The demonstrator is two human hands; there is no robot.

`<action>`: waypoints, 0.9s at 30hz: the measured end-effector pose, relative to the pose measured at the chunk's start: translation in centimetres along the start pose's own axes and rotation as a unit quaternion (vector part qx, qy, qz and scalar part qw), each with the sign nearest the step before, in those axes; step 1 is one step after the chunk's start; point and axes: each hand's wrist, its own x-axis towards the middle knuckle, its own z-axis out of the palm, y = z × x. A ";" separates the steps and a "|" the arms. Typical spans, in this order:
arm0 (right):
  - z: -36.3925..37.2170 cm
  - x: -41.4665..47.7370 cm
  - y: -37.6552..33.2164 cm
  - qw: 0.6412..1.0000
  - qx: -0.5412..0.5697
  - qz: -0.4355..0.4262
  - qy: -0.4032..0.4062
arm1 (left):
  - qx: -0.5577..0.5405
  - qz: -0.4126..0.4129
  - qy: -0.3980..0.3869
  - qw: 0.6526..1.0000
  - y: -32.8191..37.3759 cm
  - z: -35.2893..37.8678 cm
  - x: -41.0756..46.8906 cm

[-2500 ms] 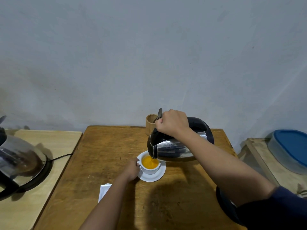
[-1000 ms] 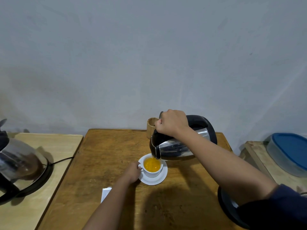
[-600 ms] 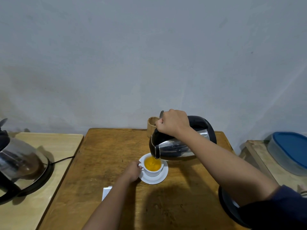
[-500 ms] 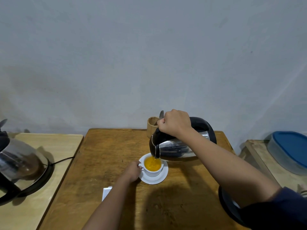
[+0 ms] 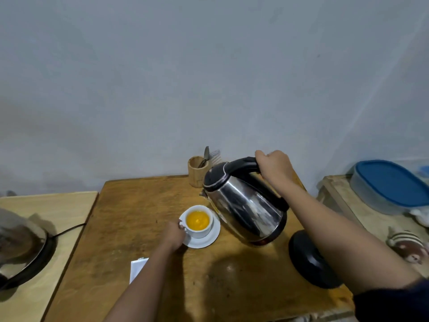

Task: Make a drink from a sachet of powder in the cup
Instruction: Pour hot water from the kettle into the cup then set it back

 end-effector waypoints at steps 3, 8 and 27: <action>-1.8 -0.1 3.0 0.992 0.070 0.088 0.051 | -0.013 -0.006 0.014 1.000 0.0 0.4 0.1; -5.1 -1.0 8.1 0.957 0.169 0.186 0.143 | -0.061 -0.004 0.067 0.996 0.5 1.3 -0.5; -11.6 -7.1 20.9 0.831 0.319 0.278 0.361 | -0.203 -0.087 0.205 0.954 0.9 4.8 -1.0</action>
